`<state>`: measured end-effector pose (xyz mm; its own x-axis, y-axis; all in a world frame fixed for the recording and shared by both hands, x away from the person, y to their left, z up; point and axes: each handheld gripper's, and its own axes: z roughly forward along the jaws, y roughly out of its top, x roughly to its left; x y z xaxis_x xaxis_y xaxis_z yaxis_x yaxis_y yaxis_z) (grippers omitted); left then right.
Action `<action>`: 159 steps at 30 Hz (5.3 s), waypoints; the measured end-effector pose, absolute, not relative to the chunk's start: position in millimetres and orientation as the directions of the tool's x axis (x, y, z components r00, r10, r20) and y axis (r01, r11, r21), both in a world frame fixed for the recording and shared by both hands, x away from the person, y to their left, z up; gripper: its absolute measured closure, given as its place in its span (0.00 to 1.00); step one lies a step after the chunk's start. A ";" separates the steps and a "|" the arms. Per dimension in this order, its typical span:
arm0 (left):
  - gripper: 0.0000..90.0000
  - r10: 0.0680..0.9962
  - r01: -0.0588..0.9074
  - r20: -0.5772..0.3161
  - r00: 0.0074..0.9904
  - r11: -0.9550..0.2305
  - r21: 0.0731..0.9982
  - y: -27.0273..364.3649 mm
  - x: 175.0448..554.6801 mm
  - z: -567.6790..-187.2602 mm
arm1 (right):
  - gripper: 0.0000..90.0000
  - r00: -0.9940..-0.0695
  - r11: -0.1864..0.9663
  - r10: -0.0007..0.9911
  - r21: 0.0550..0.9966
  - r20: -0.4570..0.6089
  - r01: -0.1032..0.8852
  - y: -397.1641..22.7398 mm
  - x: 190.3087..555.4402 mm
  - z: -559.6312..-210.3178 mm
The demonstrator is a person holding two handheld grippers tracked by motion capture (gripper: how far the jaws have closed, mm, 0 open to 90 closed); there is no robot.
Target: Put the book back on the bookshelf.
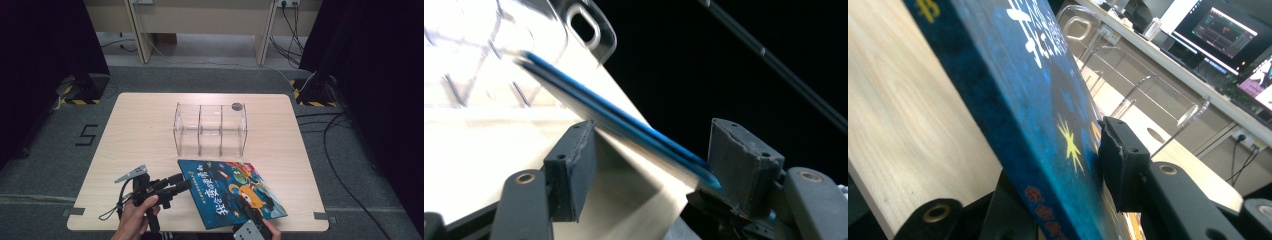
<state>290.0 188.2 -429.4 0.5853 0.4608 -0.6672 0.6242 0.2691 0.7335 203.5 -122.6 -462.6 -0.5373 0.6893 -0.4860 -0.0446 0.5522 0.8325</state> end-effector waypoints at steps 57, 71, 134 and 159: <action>0.15 0.752 0.519 -0.015 0.659 -0.440 0.733 180.9 326.9 -521.9 | 0.83 -0.435 -0.022 0.897 0.991 0.076 0.128 -237.4 245.4 -446.6; 0.13 0.748 0.517 -0.016 0.663 -0.443 0.733 179.7 326.4 -522.4 | 0.79 -0.429 -0.035 0.896 0.982 0.113 0.185 -239.0 259.3 -460.0; 0.11 0.735 0.494 -0.016 0.678 -0.440 0.750 182.1 324.7 -525.3 | 0.92 -0.420 -0.043 0.905 0.997 0.066 0.062 -173.8 324.0 -421.9; 0.11 0.733 0.492 -0.016 0.680 -0.441 0.750 182.7 323.7 -525.4 | 0.92 -0.306 -0.041 0.951 0.999 0.047 0.026 -129.7 378.8 -424.9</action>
